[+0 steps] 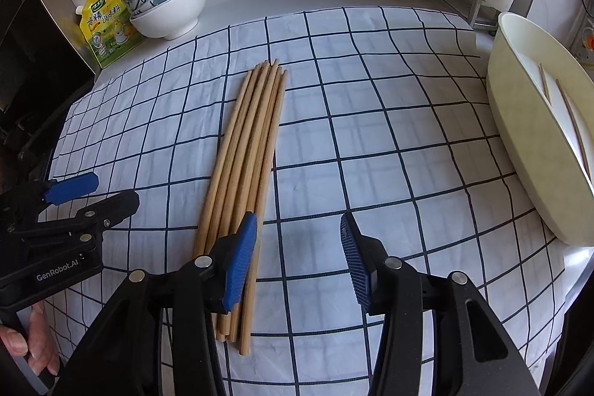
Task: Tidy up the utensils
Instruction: 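Withdraw the open right tool from the basin back to the chopsticks, then close the right tool on another chopstick from the bundle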
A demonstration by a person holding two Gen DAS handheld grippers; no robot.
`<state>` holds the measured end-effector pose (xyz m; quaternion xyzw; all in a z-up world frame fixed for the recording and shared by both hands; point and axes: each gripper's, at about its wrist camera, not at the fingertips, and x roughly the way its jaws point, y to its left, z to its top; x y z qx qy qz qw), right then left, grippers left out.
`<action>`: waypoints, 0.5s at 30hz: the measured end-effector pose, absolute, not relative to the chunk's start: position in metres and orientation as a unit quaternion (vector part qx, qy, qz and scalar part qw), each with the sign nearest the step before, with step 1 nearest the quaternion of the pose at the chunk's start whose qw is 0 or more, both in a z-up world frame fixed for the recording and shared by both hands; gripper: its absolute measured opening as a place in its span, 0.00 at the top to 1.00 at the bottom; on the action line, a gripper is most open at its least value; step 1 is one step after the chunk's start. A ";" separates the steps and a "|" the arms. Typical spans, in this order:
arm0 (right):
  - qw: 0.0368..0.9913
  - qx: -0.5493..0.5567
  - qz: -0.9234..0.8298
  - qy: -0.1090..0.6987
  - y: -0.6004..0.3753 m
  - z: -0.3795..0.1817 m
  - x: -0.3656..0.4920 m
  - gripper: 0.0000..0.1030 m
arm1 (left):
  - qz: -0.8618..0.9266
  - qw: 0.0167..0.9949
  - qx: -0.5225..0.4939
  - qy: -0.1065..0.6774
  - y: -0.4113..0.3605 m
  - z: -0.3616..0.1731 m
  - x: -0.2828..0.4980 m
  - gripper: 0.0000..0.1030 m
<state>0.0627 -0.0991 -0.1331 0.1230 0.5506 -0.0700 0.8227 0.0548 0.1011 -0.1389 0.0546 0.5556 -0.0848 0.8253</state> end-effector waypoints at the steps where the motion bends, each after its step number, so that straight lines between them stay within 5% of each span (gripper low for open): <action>1: 0.822 0.124 -0.069 0.552 -0.099 -0.134 0.063 0.55 | -0.086 0.825 0.053 0.556 0.102 -0.140 0.055 0.36; 15: 0.818 0.106 -0.080 0.560 -0.089 -0.149 0.066 0.54 | -0.095 0.824 0.036 0.558 0.110 -0.144 0.051 0.36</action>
